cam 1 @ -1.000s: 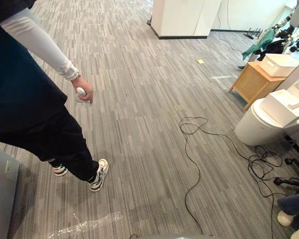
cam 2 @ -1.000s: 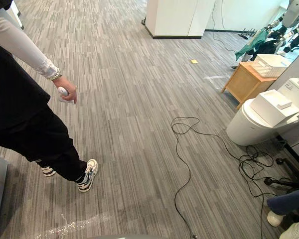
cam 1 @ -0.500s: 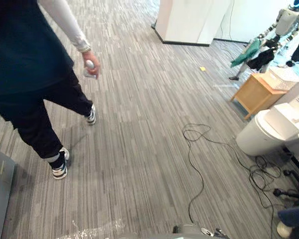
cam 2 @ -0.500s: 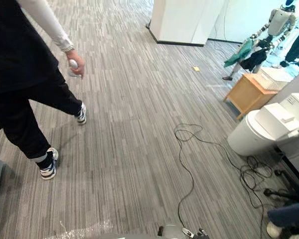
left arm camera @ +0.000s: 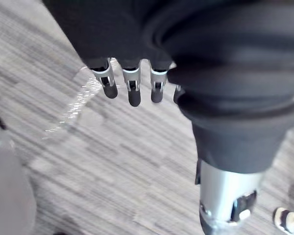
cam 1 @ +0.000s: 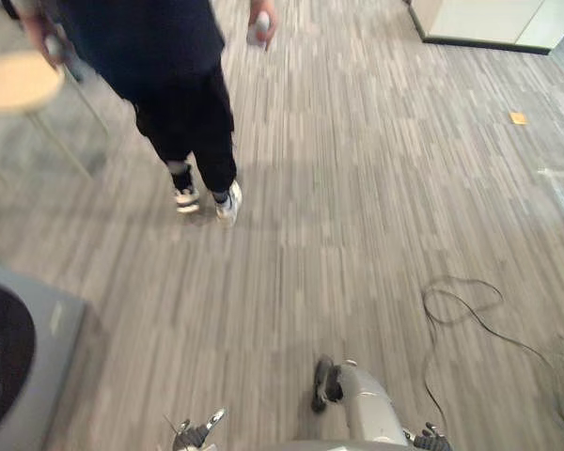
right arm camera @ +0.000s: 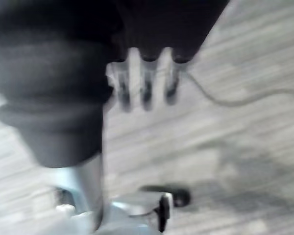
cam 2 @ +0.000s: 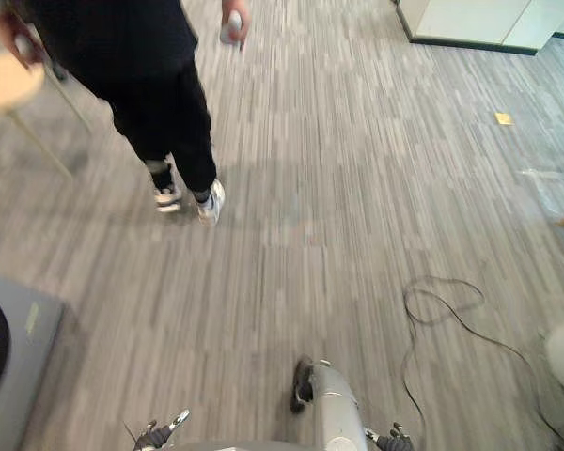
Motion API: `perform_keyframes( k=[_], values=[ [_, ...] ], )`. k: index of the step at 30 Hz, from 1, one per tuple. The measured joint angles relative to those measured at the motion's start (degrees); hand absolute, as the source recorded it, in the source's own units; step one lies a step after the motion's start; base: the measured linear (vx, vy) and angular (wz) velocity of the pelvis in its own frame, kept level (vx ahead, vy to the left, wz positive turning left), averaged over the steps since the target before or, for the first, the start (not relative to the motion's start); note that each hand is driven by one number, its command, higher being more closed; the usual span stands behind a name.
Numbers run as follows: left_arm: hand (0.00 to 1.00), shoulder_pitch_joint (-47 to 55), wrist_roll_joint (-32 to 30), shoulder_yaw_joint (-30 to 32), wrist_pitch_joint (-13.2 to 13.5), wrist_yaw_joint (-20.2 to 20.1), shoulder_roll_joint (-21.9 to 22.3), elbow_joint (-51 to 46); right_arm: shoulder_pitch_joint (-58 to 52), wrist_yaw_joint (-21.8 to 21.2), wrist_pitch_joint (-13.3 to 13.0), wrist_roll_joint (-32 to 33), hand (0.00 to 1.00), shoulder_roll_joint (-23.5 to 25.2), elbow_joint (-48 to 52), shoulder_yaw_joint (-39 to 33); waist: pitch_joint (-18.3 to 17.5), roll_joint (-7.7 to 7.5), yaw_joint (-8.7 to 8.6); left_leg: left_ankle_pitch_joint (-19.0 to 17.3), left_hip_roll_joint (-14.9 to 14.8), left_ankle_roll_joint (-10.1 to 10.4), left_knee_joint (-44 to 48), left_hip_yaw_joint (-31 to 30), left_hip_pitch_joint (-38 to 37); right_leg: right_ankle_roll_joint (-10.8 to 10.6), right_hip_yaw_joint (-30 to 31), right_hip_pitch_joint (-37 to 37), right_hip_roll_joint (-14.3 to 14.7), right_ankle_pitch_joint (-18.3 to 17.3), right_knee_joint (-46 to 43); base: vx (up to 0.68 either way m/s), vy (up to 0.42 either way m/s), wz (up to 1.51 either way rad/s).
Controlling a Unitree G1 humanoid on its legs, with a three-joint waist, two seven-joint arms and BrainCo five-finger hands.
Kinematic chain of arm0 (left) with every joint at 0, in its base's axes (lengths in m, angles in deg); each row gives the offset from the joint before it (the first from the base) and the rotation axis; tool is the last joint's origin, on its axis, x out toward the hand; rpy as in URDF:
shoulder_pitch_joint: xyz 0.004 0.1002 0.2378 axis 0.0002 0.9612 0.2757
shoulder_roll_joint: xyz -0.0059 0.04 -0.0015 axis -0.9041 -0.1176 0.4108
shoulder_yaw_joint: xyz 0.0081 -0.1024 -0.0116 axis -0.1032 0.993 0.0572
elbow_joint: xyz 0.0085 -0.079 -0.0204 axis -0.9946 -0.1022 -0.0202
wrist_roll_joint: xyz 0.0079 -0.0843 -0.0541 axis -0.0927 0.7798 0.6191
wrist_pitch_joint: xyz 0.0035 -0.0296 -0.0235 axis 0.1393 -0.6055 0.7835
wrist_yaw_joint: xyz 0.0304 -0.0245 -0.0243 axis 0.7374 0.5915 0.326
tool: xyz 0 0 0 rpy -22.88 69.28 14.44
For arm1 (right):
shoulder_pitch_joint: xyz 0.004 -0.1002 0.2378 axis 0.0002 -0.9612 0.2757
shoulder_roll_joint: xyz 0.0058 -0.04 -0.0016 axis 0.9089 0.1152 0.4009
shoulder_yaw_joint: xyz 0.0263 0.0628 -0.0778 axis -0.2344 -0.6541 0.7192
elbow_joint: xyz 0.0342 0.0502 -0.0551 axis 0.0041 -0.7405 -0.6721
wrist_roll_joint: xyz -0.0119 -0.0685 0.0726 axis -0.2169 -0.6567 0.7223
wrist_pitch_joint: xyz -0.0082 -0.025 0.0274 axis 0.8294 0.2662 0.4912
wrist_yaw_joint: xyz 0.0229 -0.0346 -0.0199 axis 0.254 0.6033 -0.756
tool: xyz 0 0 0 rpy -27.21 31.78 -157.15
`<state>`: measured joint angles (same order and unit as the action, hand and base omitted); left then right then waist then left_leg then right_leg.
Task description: Organize washtable
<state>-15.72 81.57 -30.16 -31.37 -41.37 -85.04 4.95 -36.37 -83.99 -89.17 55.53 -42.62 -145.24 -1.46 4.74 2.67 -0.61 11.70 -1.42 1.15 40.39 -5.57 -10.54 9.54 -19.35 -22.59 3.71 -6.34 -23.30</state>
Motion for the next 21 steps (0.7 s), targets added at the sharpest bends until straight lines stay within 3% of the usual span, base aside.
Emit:
perform_keyframes(
  k=[1,2,3,4,5,6,9,10,11,12,13,14,15,16,17,18,19,20,21],
  values=[
    [0.00,-0.31,-0.20,-0.10,0.18,-0.03,-0.19,-0.90,0.54,0.08,0.37,-0.08,0.00,-1.10,-1.16,-0.35,0.33,1.70,1.46,-11.18,-5.55,-2.52,12.71,6.12,6.31,0.76,1.45,5.26,2.63,-0.19,2.81,0.78,-0.273,-0.18],
    [0.00,-1.05,-0.38,-0.30,0.03,0.02,-1.76,-2.12,2.04,0.22,0.61,0.03,0.00,-0.08,-1.85,0.05,1.06,-0.67,1.85,-17.99,-7.90,-3.14,18.81,10.01,13.07,0.74,3.20,10.74,2.76,-1.41,5.89,0.79,-0.225,-0.33],
    [0.00,-0.95,-0.41,-0.65,0.07,0.13,-2.12,-2.48,2.95,0.22,0.78,0.12,0.00,0.47,-2.07,0.19,1.11,-1.89,2.27,-20.27,-8.01,-3.84,19.86,10.18,16.21,0.72,4.17,13.33,2.63,-1.41,7.82,0.75,-0.118,-0.27],
    [0.00,-0.78,-0.45,-1.80,0.04,0.24,-2.14,-2.62,3.99,0.18,0.80,0.36,0.00,0.83,-2.07,1.87,1.10,-2.97,3.33,-24.21,-7.53,-2.35,20.73,9.35,22.73,0.20,5.67,18.17,2.70,-1.80,11.33,0.69,-0.077,-0.53],
    [0.00,-0.46,-0.28,-3.90,0.07,0.15,-1.77,-2.64,5.19,0.23,0.43,0.57,0.00,0.83,-1.97,2.88,1.32,-3.03,4.76,-26.93,-6.49,0.05,18.70,7.75,28.22,-1.49,7.26,22.62,2.70,-3.42,13.71,0.68,-0.038,-0.54],
    [0.00,-0.38,-0.26,-5.29,0.10,0.28,-1.85,-2.40,6.02,0.24,0.17,0.55,0.00,0.82,-2.25,2.73,1.50,-2.95,4.84,-27.57,-5.80,0.85,16.26,6.98,30.59,-1.84,8.16,24.54,2.81,-4.18,14.28,0.65,0.042,-0.47],
    [0.00,0.29,-0.12,-8.75,0.37,0.27,-2.10,-2.04,9.32,0.28,-0.06,0.53,0.00,1.62,-3.19,3.37,1.72,-2.47,6.14,-26.29,-1.46,1.67,-6.53,7.27,38.10,-4.15,11.51,31.86,1.21,-9.63,15.80,0.68,0.142,-0.42],
    [0.00,0.68,0.22,-9.37,0.39,0.31,-2.12,-1.98,9.65,0.27,-0.20,0.52,0.00,1.82,-3.47,4.42,1.57,-2.29,6.39,-21.42,-0.96,0.72,-11.90,7.64,39.04,-4.79,12.53,33.46,0.76,-11.36,15.96,0.74,0.230,-0.75],
    [0.00,2.35,0.28,-9.24,0.44,0.34,-2.70,-1.97,9.40,0.28,-0.25,0.50,0.00,3.15,-4.30,5.15,-0.41,-4.46,7.87,-13.46,0.84,-2.60,-13.30,10.55,38.93,-6.38,15.56,35.15,-1.87,-13.63,15.84,0.95,0.283,-0.69],
    [0.00,2.87,0.26,-8.89,0.46,0.34,-3.04,-1.94,8.94,0.29,-0.28,0.47,0.00,3.64,-4.72,5.04,-1.52,-5.03,7.85,-13.68,1.57,-5.07,-12.55,10.72,38.95,-6.91,16.38,35.28,-2.65,-13.95,14.70,1.00,0.293,-0.46],
    [0.00,2.73,0.26,-8.83,0.48,0.35,-3.39,-1.34,9.04,0.20,-0.39,0.48,0.00,3.94,-5.36,4.47,-1.66,-5.62,7.49,-16.26,2.15,-7.16,-10.48,11.61,38.36,-8.17,17.39,33.32,-4.08,-13.50,8.15,0.85,0.238,-0.02],
    [0.00,2.67,0.30,-8.86,0.57,0.29,-3.78,-0.68,8.91,0.12,-0.29,0.44,0.00,4.08,-5.87,3.75,-1.55,-5.98,7.50,-17.95,2.49,-7.65,-9.51,11.93,37.11,-10.33,18.57,30.86,-4.24,-11.84,0.49,0.81,0.256,0.07],
    [0.00,2.62,0.32,-8.94,0.48,0.25,-4.36,0.19,8.40,0.01,-0.25,0.15,0.00,4.44,-6.01,2.55,-1.40,-6.39,7.40,-19.60,2.87,-8.27,-9.86,12.10,34.51,-13.16,19.82,27.75,-4.39,-7.98,-8.80,0.62,0.212,0.07],
    [0.00,2.58,0.37,-8.91,0.24,0.26,-5.02,0.92,7.33,-0.04,-0.50,-0.02,0.00,4.60,-5.88,2.13,-0.82,-6.97,6.85,-21.73,3.61,-8.77,-11.50,11.79,29.63,-17.48,21.12,23.06,-4.65,-1.70,-23.14,0.70,0.225,0.14],
    [0.00,2.60,0.34,-8.96,0.08,0.25,-5.36,1.37,6.97,-0.07,-0.72,-0.09,0.00,4.17,-5.82,2.31,-0.17,-7.02,6.07,-23.22,3.98,-9.38,-12.28,11.56,25.45,-18.73,20.81,20.20,-5.29,-0.53,-32.67,0.73,0.193,0.09],
    [0.00,2.66,0.22,-8.93,-0.39,0.20,-5.34,2.20,6.35,-0.40,-1.02,0.17,0.00,3.76,-5.15,2.32,0.54,-6.09,5.24,-24.56,3.96,-9.65,-15.01,11.02,18.18,-15.33,18.19,16.18,-6.91,-2.55,-41.56,0.67,0.160,0.01],
    [0.00,2.64,0.20,-8.94,-0.38,0.15,-5.38,2.48,6.34,-0.48,-1.27,0.12,0.00,3.67,-5.11,2.34,0.64,-5.73,5.00,-24.57,3.93,-9.67,-15.88,10.89,17.03,-14.58,17.70,15.44,-7.12,-3.00,-42.00,0.60,0.115,-0.09],
    [0.00,2.11,0.19,-7.78,-0.83,0.04,-5.30,2.59,6.25,-1.32,-1.85,0.02,0.00,3.43,-3.89,2.81,0.93,-5.22,4.44,-25.38,2.97,-9.85,-20.72,10.21,10.16,-11.41,15.40,11.82,-7.01,-5.07,-40.03,0.34,0.042,-0.07],
    [0.00,1.34,0.19,-6.76,-0.87,0.03,-5.15,2.60,6.30,-1.34,-2.05,-0.01,0.00,3.37,-3.66,2.78,0.70,-4.65,4.33,-26.54,1.92,-8.53,-23.98,9.81,6.60,-10.32,13.87,9.90,-6.47,-6.42,-35.44,0.42,0.029,-0.02]
  ],
)
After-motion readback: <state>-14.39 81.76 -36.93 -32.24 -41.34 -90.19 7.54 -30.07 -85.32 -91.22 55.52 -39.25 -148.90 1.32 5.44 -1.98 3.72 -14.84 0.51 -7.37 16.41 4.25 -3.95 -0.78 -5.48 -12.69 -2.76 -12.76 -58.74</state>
